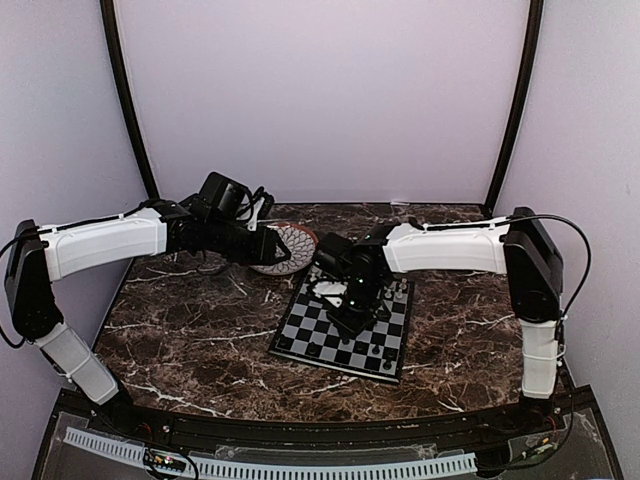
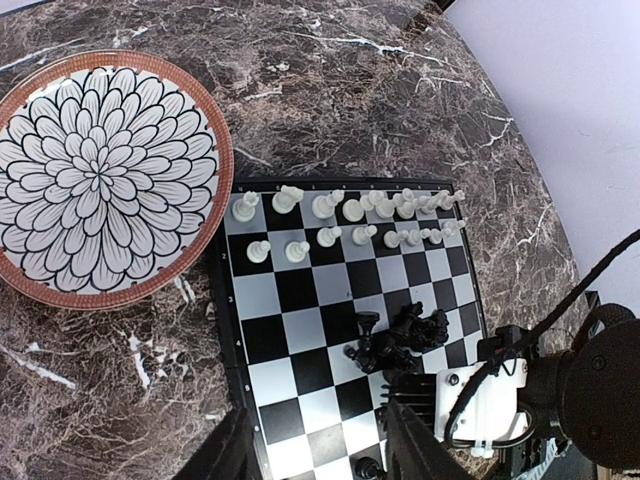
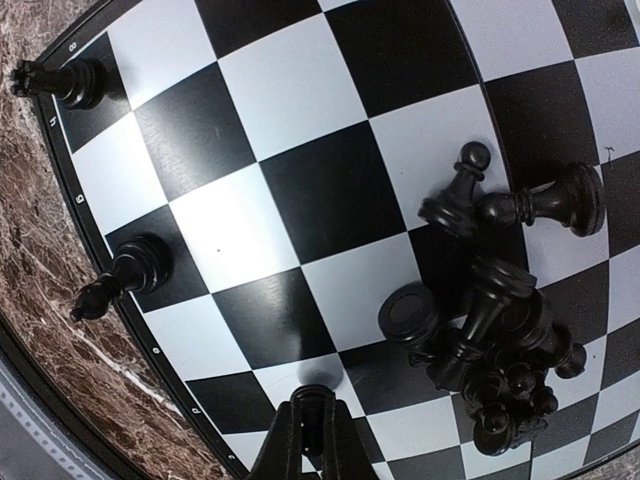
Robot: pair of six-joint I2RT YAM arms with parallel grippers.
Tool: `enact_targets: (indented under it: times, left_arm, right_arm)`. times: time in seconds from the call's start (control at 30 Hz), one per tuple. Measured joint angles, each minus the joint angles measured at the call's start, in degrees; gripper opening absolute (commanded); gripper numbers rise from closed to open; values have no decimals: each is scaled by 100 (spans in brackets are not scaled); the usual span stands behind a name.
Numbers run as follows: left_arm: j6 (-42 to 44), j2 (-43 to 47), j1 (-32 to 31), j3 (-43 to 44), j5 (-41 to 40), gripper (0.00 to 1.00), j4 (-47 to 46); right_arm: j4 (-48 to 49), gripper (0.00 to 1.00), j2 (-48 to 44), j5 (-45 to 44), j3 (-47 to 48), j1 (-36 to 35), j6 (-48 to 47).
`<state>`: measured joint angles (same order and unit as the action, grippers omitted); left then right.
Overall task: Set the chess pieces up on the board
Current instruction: Place the pawn at d7.
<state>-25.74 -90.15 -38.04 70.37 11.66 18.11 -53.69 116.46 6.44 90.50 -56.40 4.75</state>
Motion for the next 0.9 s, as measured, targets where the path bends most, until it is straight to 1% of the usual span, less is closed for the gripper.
enact_targets:
  times: [0.2, 0.3, 0.43, 0.53, 0.73, 0.9]
  left_arm:
    - [0, 0, 0, 0, 15, 47, 0]
    - [0, 0, 0, 0, 22, 47, 0]
    - [0, 0, 0, 0, 37, 47, 0]
    - [0, 0, 0, 0, 37, 47, 0]
    - [2, 0, 0, 0, 35, 48, 2]
    - [31, -9, -15, 0, 70, 44, 0]
  right_arm:
    - [-15, 4, 63, 2, -7, 0, 0]
    - [-15, 7, 87, 13, -7, 0, 0]
    - [-13, 21, 92, 52, -7, 0, -11]
    - [-17, 27, 96, 170, -9, 0, -31]
    - [-55, 28, -22, 308, -9, 138, -11]
    - [37, 28, -605, 433, 59, 765, 66]
